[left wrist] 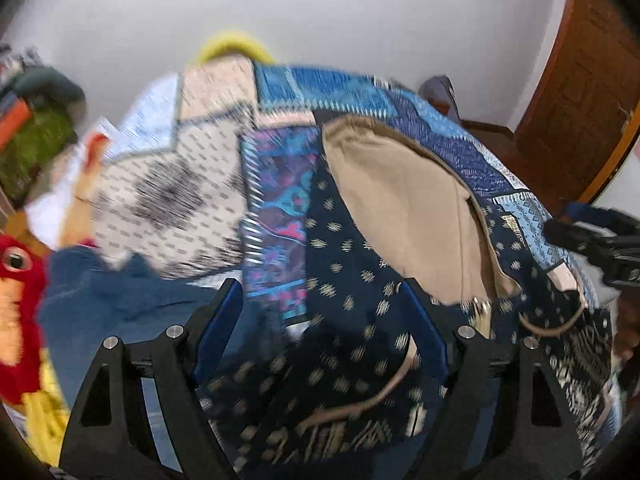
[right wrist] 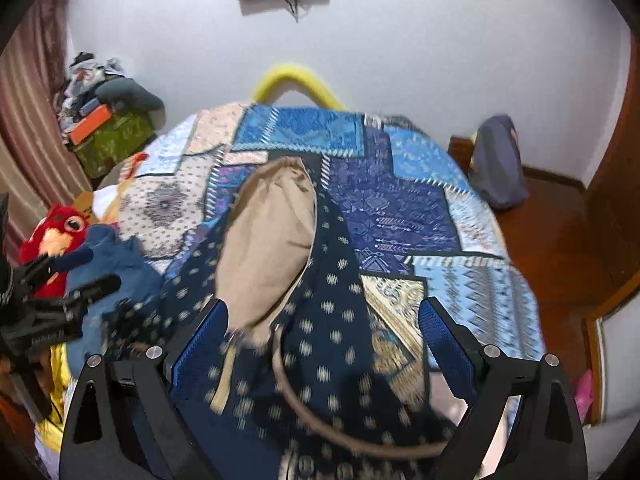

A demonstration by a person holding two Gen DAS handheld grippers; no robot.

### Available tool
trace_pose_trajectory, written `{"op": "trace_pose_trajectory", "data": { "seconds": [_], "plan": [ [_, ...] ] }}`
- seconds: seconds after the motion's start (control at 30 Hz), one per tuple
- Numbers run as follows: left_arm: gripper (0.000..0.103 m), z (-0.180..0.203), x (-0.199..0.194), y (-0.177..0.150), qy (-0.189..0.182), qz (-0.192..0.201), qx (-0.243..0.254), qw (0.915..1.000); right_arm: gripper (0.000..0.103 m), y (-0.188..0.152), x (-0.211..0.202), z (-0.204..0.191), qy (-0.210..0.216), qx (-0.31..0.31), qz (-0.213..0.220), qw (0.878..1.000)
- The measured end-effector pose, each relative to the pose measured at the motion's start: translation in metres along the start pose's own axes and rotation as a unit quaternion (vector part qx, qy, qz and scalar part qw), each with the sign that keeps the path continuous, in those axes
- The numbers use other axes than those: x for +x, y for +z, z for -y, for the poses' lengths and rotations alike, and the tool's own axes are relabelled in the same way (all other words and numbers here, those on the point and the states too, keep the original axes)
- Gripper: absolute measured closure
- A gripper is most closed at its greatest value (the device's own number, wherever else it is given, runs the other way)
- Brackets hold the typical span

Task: Fold large clothes

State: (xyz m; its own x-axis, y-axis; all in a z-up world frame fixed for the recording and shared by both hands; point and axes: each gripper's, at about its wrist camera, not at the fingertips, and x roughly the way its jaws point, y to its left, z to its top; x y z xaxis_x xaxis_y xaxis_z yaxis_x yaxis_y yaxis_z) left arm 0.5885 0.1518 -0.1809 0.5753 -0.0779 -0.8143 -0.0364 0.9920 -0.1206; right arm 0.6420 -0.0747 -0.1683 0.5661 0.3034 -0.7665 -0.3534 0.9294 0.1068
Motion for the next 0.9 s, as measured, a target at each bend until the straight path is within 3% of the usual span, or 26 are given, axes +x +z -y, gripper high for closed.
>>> {"op": "trace_pose_trajectory", "data": {
  "seconds": [0.17,0.3,0.37,0.4,0.43,0.47,0.53,0.57,0.6,0.63,0.77,0.9],
  "plan": [
    [0.024,-0.013,0.056,0.016,-0.021,-0.039,-0.063,0.9970,0.009,0.014,0.074,0.013,0.005,0.050,-0.059,0.997],
    [0.024,-0.020,0.095,0.023,-0.046,-0.072,-0.112,0.9900,0.023,0.022,0.118,0.022,0.005,0.081,-0.093,0.992],
    [0.024,-0.020,0.107,0.026,-0.050,-0.081,-0.127,0.9874,0.024,0.025,0.131,0.026,0.010,0.093,-0.097,0.991],
    [0.024,-0.019,0.110,0.028,-0.045,-0.076,-0.128,0.9879,0.032,0.026,0.133,0.028,0.018,0.101,-0.094,0.990],
    [0.024,-0.019,0.111,0.028,-0.039,-0.071,-0.129,0.9884,0.047,0.027,0.134,0.028,0.031,0.100,-0.093,0.990],
    [0.029,-0.018,0.112,0.029,-0.033,-0.067,-0.130,0.9886,0.055,0.027,0.133,0.026,0.043,0.094,-0.094,0.990],
    [0.044,-0.018,0.115,0.029,-0.026,-0.066,-0.138,0.9880,0.083,0.027,0.127,0.019,0.041,0.079,-0.089,0.992],
    [0.059,-0.018,0.116,0.029,-0.033,-0.065,-0.140,0.9874,0.089,0.028,0.124,0.017,0.031,0.073,-0.086,0.993],
    [0.086,-0.019,0.112,0.029,-0.042,-0.067,-0.140,0.9870,0.094,0.027,0.121,0.014,0.020,0.062,-0.083,0.994],
    [0.094,-0.018,0.109,0.029,-0.048,-0.070,-0.139,0.9866,0.095,0.026,0.117,0.012,0.008,0.049,-0.078,0.996],
    [0.094,-0.016,0.069,0.033,-0.057,-0.039,-0.118,0.9907,0.096,0.022,0.089,0.013,-0.010,0.033,-0.054,0.998],
    [0.094,0.000,0.008,0.031,-0.058,0.000,-0.056,0.9967,0.096,0.018,0.045,0.011,0.000,0.023,-0.027,0.999]
  ]
}}
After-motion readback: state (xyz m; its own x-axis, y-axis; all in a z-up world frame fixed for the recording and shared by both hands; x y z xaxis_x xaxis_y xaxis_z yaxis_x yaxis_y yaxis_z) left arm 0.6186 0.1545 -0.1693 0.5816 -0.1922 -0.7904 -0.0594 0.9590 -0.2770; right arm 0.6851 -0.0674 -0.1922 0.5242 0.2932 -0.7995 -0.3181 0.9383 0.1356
